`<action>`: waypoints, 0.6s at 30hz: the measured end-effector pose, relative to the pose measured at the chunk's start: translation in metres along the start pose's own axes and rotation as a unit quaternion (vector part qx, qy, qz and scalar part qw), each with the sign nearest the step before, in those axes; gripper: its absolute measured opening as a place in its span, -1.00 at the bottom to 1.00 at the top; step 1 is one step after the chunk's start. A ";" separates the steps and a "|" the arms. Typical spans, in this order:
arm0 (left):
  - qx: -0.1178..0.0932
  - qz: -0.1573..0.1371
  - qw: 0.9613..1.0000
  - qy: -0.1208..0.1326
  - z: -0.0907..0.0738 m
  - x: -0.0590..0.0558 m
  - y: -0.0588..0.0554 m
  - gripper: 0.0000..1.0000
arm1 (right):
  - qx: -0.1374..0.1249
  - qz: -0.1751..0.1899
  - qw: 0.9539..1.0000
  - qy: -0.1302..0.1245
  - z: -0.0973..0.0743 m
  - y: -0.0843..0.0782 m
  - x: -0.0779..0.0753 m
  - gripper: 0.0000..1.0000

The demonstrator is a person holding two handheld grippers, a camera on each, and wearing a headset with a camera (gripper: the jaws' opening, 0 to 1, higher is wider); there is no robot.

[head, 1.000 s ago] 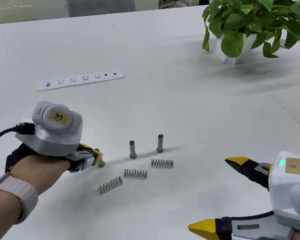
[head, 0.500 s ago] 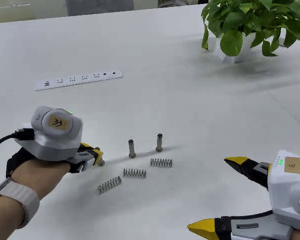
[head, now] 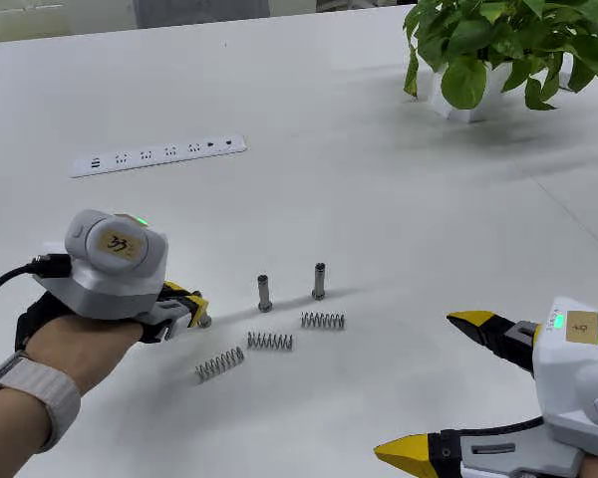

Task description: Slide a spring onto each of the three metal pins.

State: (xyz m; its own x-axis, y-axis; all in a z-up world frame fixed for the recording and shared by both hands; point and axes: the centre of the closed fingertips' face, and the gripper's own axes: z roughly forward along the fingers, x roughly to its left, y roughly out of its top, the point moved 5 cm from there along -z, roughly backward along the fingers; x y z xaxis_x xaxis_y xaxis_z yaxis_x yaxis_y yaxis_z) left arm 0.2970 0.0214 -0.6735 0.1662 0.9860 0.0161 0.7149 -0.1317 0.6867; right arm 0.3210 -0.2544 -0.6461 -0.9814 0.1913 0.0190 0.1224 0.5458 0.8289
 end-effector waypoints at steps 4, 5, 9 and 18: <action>0.000 0.004 1.000 -0.001 -0.001 -0.001 0.000 -0.82 | -0.001 0.000 1.000 0.000 0.000 0.001 0.001 0.92; 0.000 0.004 1.000 -0.001 -0.001 -0.001 0.000 -0.82 | -0.001 0.001 1.000 0.000 0.000 0.001 0.001 0.92; -0.001 0.006 1.000 -0.003 -0.001 -0.001 0.000 -0.82 | 0.000 0.000 1.000 0.000 0.000 0.001 0.002 0.92; -0.008 -0.005 1.000 -0.009 0.000 -0.002 0.001 -0.64 | 0.001 0.000 1.000 0.000 0.001 0.001 0.002 0.92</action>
State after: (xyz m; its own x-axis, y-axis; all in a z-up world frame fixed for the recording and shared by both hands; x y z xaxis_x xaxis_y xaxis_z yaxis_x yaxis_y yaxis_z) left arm 0.2970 0.0195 -0.6730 0.1713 0.9852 -0.0037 0.7059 -0.1201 0.6981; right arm 0.3189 -0.2531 -0.6456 -0.9812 0.1922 0.0195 0.1235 0.5465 0.8283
